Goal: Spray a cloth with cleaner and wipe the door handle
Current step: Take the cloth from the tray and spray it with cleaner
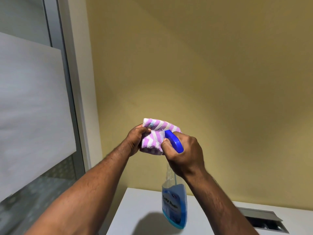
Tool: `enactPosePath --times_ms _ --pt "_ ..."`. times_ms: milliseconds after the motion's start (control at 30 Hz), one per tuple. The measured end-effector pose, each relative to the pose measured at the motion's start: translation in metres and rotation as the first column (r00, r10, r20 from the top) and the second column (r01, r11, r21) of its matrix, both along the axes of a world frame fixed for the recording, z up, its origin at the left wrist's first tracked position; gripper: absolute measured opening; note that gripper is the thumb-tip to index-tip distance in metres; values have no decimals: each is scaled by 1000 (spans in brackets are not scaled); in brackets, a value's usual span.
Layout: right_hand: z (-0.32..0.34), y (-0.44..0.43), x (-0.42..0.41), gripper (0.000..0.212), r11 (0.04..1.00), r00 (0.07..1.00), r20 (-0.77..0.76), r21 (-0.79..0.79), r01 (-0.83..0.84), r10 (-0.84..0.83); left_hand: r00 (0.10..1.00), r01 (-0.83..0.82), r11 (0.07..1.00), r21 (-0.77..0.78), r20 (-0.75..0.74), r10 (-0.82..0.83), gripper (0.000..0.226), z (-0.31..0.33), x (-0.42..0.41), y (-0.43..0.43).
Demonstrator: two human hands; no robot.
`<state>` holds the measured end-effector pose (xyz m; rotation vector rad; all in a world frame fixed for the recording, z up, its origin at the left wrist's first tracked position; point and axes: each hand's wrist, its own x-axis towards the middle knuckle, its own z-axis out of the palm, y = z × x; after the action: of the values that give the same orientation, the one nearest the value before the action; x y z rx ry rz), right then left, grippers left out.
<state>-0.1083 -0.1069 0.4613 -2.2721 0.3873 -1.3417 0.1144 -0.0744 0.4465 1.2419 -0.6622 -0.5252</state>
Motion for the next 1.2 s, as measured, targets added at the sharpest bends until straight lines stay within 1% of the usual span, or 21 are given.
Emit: enactPosePath --times_ms 100,200,333,467,533,633,767,933,1100,1200 --pt "0 -8 -6 34 995 996 -21 32 91 -90 1000 5 1000 -6 -5 -5 31 0 2 0" --pt "-3 -19 -13 35 985 989 -23 86 147 -146 1000 10 1000 -15 -10 -10 31 1 6 1" --pt "-5 -28 -19 34 989 991 20 79 128 -130 1000 12 1000 -22 -23 -12 31 2 7 0" --pt "-8 -29 -21 32 988 989 -24 44 146 -145 999 15 999 -41 -30 -16 31 4 6 -5" --pt "-9 -32 -23 34 982 983 -42 59 182 -180 999 17 999 -52 -33 -18 31 6 5 -6" --pt "-9 -35 -29 35 972 977 -25 102 214 -212 999 16 998 -63 -31 -18 31 10 3 -7" --pt "-10 -34 -34 32 976 979 7 89 201 -202 999 23 997 -77 -40 -26 31 12 2 -9" --pt "-16 -35 -33 33 976 976 -77 69 208 -203 999 18 994 -106 -38 -22 32 15 -1 -10" --pt "-21 -30 -33 34 990 988 -98 67 127 -121 999 -4 991 -136 -39 -2 34 18 -2 -10" --pt "-21 -21 -31 34 999 994 -101 4 52 -52 999 -9 990 -138 -43 3 35 18 -3 -11"
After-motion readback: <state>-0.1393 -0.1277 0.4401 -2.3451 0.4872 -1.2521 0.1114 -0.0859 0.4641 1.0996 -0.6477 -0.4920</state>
